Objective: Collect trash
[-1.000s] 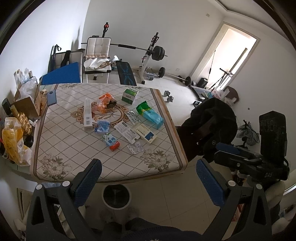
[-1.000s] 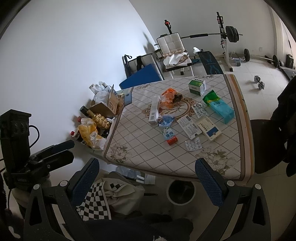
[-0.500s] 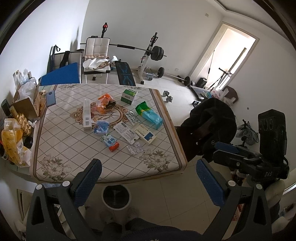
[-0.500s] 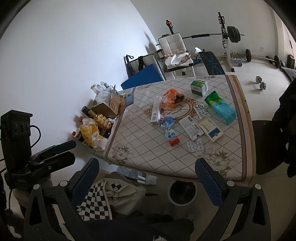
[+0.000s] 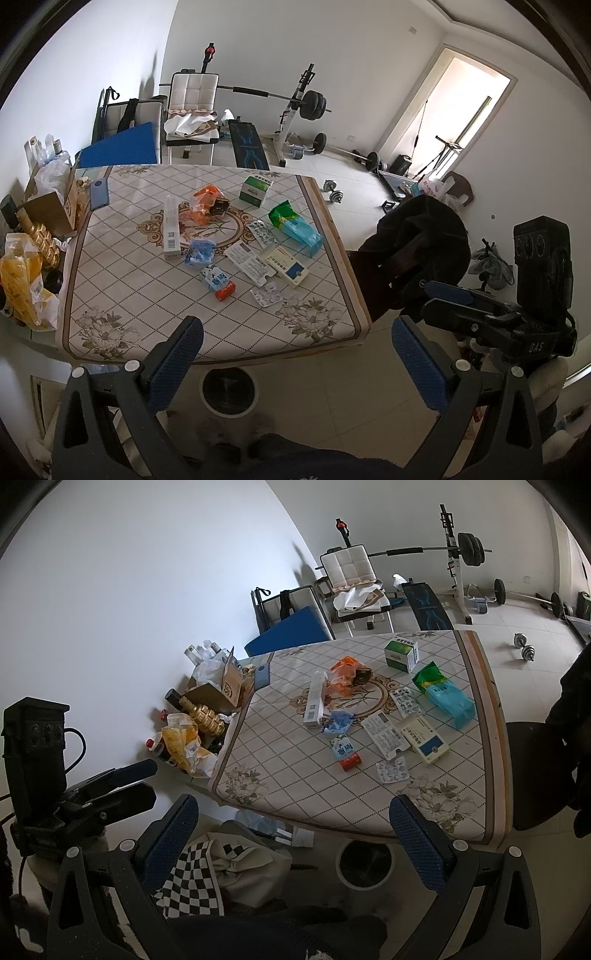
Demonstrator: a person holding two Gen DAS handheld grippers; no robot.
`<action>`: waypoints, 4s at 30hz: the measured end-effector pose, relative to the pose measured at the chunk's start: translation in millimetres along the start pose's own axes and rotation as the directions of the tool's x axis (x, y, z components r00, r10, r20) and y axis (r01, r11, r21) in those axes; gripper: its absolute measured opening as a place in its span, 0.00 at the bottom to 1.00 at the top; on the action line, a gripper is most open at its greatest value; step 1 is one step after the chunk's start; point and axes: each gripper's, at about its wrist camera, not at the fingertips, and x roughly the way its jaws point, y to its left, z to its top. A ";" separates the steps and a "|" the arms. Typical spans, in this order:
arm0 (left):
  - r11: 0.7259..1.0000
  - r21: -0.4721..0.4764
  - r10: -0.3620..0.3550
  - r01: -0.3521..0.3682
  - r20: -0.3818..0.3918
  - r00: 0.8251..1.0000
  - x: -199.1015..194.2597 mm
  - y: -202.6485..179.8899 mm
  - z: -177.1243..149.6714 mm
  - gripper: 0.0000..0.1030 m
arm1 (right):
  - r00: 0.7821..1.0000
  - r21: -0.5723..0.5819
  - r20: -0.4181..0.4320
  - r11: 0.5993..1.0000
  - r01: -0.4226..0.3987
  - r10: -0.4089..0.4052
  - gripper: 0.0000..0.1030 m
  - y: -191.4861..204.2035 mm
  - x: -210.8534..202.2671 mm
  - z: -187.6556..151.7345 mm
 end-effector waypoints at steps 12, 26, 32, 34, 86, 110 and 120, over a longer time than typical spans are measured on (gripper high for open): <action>1.000 -0.002 -0.001 0.001 -0.001 1.000 -0.3 1.1 -0.2 1.00 | 1.000 0.000 0.001 1.000 -0.001 0.001 1.00 1.1 1.1 -0.2; 1.000 -0.001 -0.008 0.008 -0.006 1.000 1.5 3.0 -1.1 1.00 | 1.000 0.003 -0.001 1.000 -0.003 0.004 1.00 1.4 3.0 -0.1; 1.000 0.001 -0.009 0.009 -0.024 1.000 11.0 21.7 6.5 1.00 | 1.000 0.023 -0.002 1.000 0.008 -0.008 1.00 3.2 7.3 0.9; 1.000 0.001 0.025 -0.025 -0.033 0.999 22.4 32.3 11.9 1.00 | 0.999 0.052 -0.001 0.998 0.032 -0.032 1.00 1.0 13.6 1.8; 0.710 -0.285 0.382 -0.644 -0.612 0.692 446.1 109.6 13.7 0.47 | 0.682 -0.207 -0.599 0.904 0.374 -0.419 0.85 -312.5 440.5 67.2; 0.766 -0.232 0.505 -0.600 -0.361 0.784 314.3 46.4 -30.6 0.46 | 0.850 -0.130 -0.400 0.939 0.319 -0.344 0.79 -254.5 294.3 24.1; 0.765 -0.322 0.474 -0.558 -0.304 0.826 226.9 33.0 -139.7 0.45 | 0.879 -0.167 -0.393 0.960 0.223 -0.272 0.79 -163.1 215.5 -95.5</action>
